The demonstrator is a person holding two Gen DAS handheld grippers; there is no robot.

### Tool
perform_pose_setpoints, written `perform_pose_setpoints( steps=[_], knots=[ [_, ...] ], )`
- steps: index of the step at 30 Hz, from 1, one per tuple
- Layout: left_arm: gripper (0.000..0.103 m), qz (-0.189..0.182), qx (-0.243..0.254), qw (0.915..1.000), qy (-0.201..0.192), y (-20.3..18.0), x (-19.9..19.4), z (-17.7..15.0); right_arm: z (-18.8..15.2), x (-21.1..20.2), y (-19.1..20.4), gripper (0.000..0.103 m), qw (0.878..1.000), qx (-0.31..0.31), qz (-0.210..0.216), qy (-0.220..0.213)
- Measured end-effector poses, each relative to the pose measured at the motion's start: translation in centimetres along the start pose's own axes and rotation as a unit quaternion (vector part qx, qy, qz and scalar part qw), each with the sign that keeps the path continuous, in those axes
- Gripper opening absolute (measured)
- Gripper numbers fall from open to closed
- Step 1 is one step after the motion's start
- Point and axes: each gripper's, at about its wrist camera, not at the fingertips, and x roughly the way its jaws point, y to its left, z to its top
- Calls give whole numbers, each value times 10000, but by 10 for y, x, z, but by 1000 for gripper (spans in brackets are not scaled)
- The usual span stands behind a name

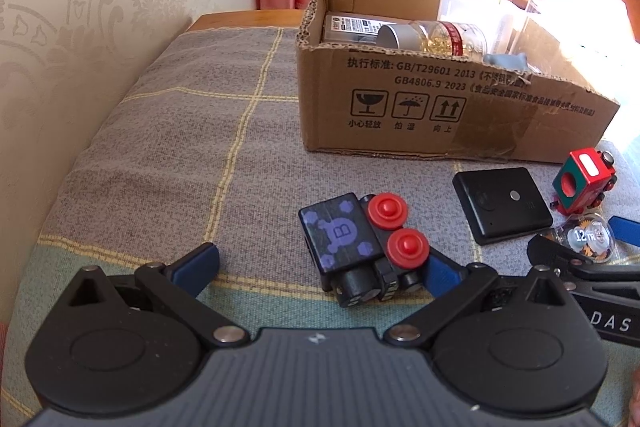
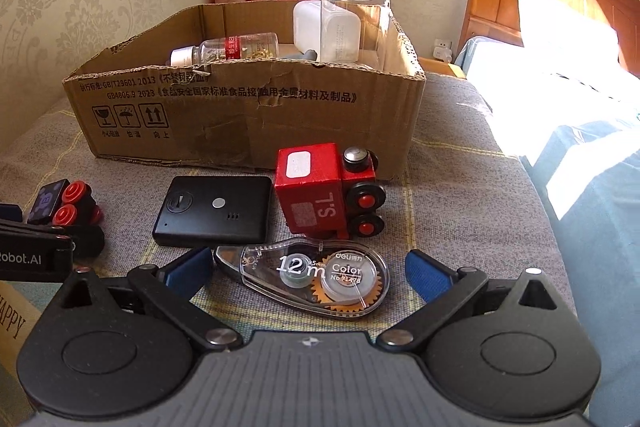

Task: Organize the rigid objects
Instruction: 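Move the left tool to the black cube toy while the right approaches the tape dispenser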

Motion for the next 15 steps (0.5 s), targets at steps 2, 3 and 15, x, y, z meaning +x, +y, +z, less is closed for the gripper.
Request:
perform_pose_setpoints(
  steps=[2,3,15],
  knots=[
    [103,36,-36,10000,-18,-1,0,-1,-2,-2,-3,103,10000,60,-52,-4],
    [103,68,-73,9999,-16,-1,-1,-2,-3,-2,-3,103,10000,74,-65,-5],
    [102,145,-154,9998,-20,-3,-5,-6,-7,-11,-4,92,9999,-45,67,-74]
  ],
)
